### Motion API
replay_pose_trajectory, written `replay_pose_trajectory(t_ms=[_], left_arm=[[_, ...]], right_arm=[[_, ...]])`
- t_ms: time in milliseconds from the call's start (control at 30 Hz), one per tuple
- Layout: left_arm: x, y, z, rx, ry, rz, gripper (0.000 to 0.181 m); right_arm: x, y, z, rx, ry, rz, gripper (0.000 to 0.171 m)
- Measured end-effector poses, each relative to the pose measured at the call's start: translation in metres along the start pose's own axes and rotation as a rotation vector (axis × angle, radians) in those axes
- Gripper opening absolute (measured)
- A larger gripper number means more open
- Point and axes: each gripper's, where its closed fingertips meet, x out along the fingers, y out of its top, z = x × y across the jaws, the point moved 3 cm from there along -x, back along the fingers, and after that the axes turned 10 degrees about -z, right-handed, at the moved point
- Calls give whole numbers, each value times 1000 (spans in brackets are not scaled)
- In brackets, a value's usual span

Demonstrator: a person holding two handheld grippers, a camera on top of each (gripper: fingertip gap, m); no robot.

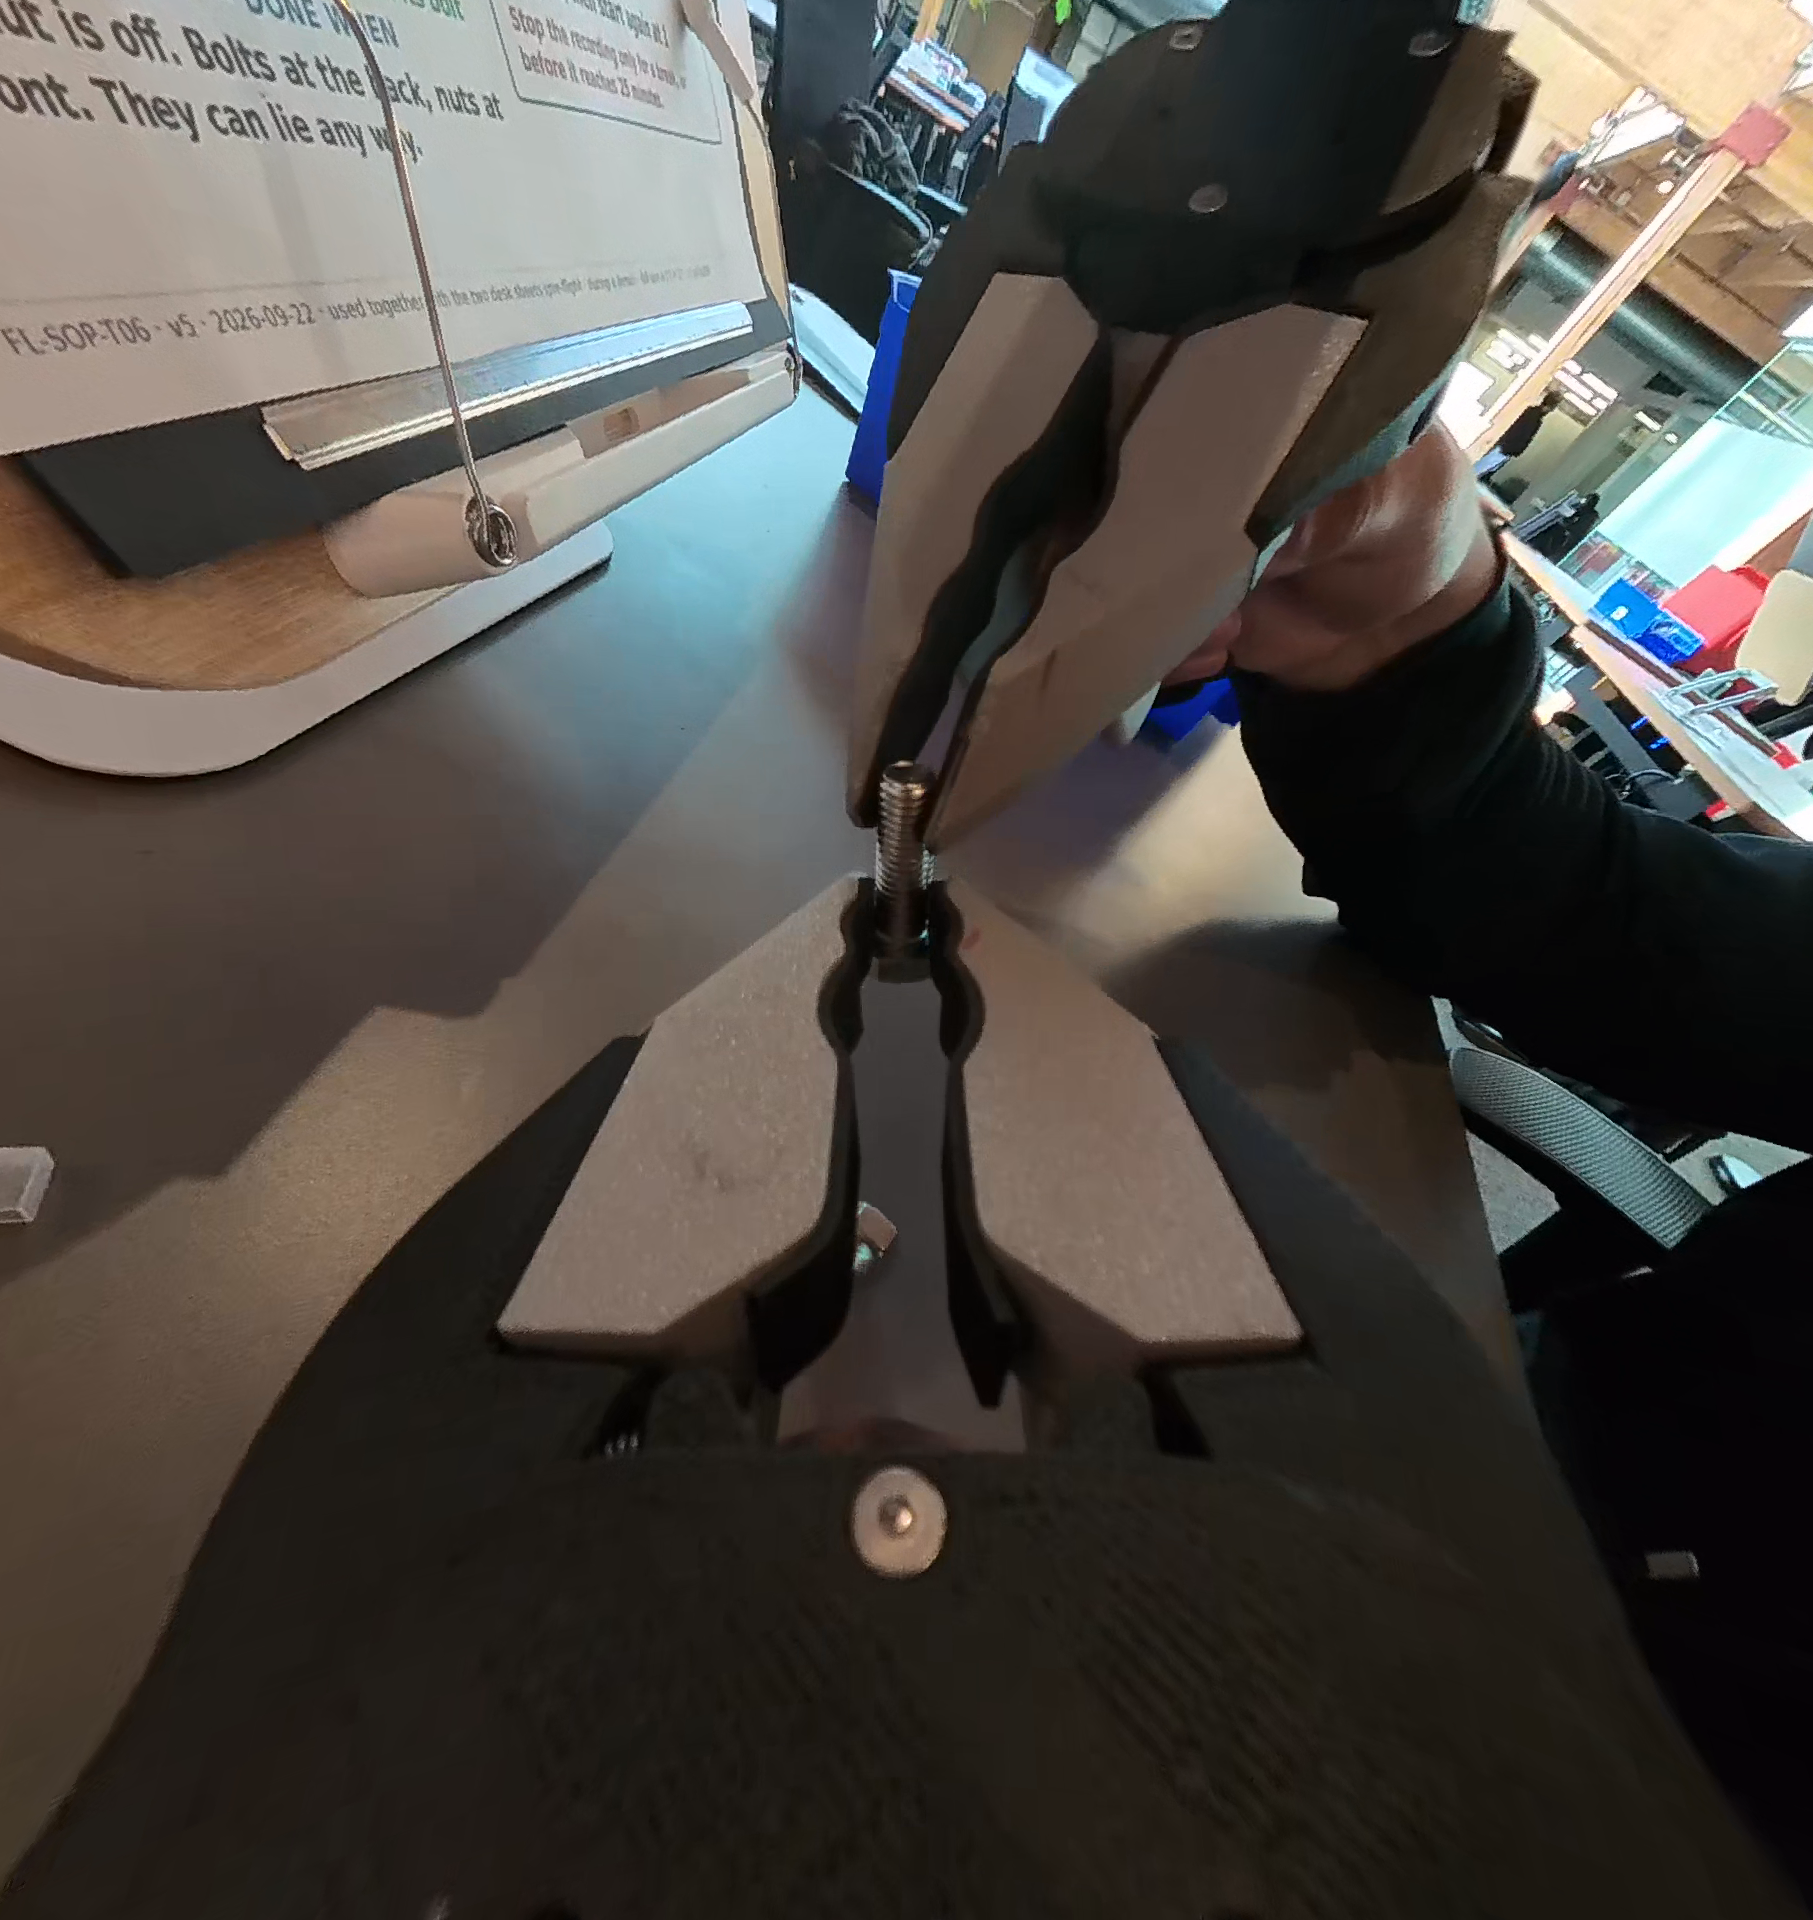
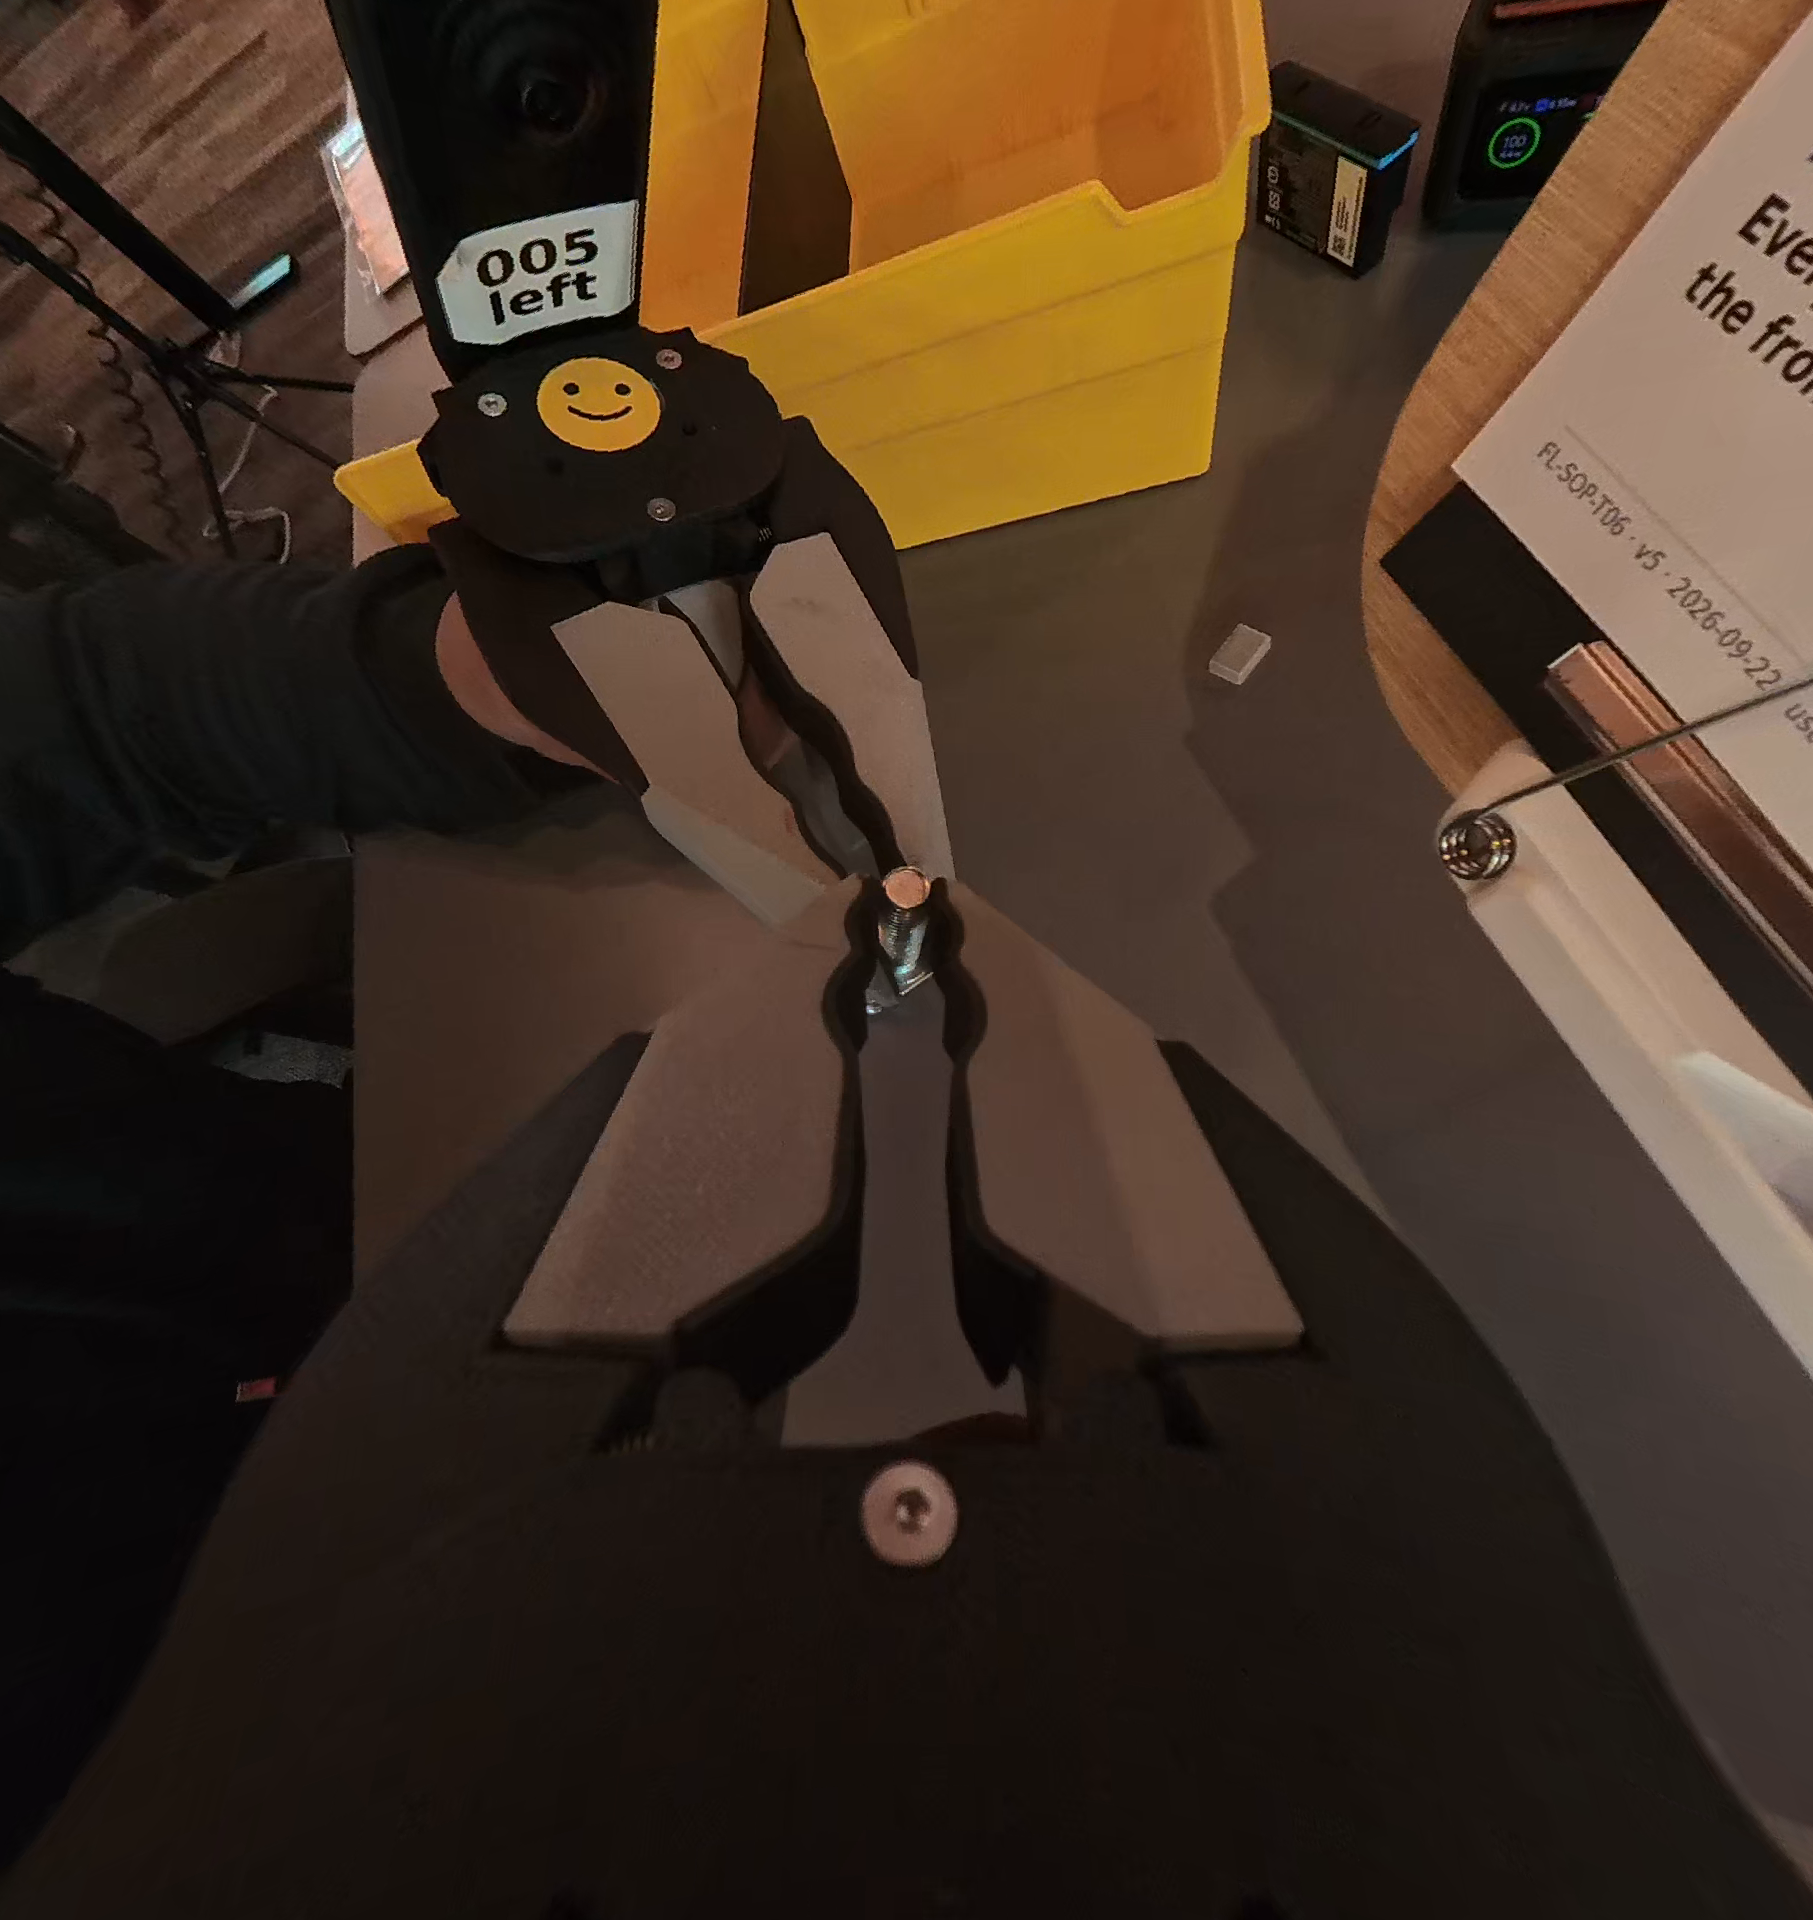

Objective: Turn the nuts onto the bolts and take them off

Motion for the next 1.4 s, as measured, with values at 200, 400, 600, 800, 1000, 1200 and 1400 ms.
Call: replay_pose_trajectory(t_ms=[200, 400, 600, 800, 1000, 1200, 1400], left_arm=[[-6, 1, -14, 101, 183, 3, 7], [-16, 1, -36, 107, 286, 37, 7], [-21, 5, -37, 127, 326, 67, 7], [-17, 2, -37, 132, 320, 50, 7], [-15, 2, -35, 155, 333, 42, 7], [-13, -1, -37, 148, 328, 24, 7], [-10, -1, -34, 176, 341, 10, 7]], right_arm=[[-9, 1, 5, -26, -27, 69, 21], [23, -43, -2, -161, -57, 54, 25], [66, -70, -8, -271, -190, -51, 29], [70, -61, -15, -207, -138, 0, 36], [85, -62, -14, -194, -153, -46, 16], [75, -66, -8, -189, -149, -101, 16], [25, -95, 0, -204, -221, -391, 15]])
